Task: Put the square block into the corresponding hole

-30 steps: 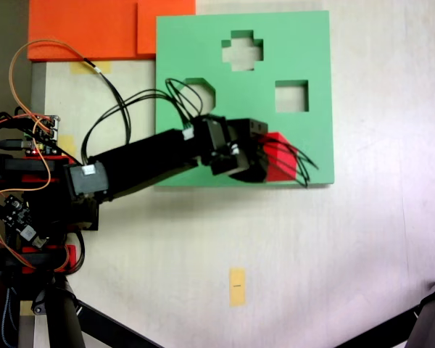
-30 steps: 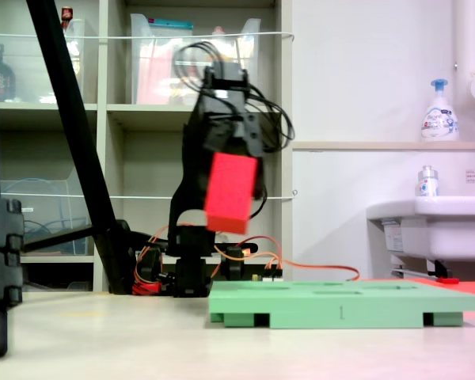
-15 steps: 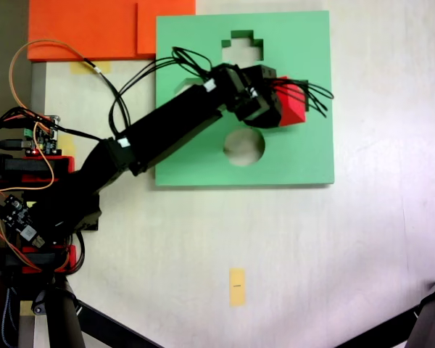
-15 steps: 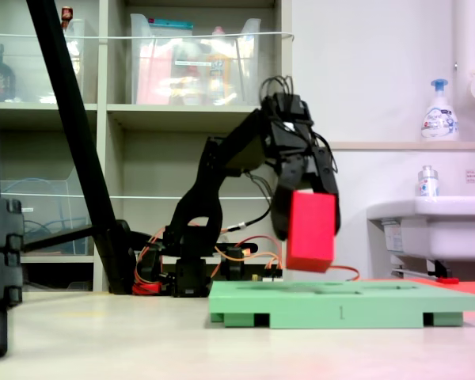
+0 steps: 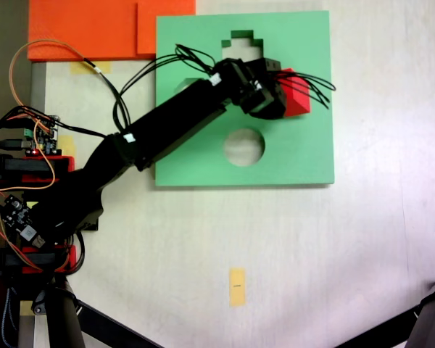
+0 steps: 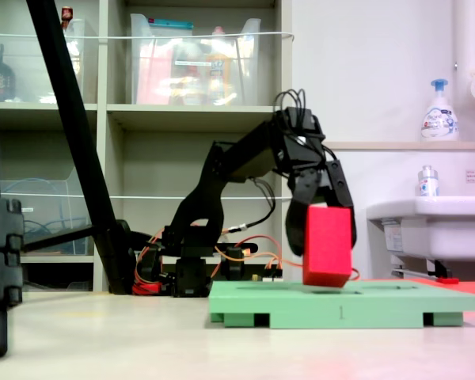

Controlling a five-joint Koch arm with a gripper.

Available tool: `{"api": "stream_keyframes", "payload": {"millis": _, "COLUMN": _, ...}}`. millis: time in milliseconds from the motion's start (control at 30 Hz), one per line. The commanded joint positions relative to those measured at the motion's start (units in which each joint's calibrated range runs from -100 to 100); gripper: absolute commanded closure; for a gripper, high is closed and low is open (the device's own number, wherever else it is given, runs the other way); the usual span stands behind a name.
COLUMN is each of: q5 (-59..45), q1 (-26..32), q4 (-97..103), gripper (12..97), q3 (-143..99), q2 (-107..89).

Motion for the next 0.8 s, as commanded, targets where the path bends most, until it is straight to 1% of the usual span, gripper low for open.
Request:
{"api": "stream_keyframes", "payload": {"millis": 0, "q5": 1.61, "q1": 0.63, "q4": 5.17, "gripper": 84.1, "q3": 3.91, "q2": -1.25}}
{"api": "stream_keyframes", "payload": {"millis": 767, "q5": 3.17, "q1": 1.03, "q4": 5.17, "gripper": 83.8, "q3": 3.91, "q2": 3.5}}
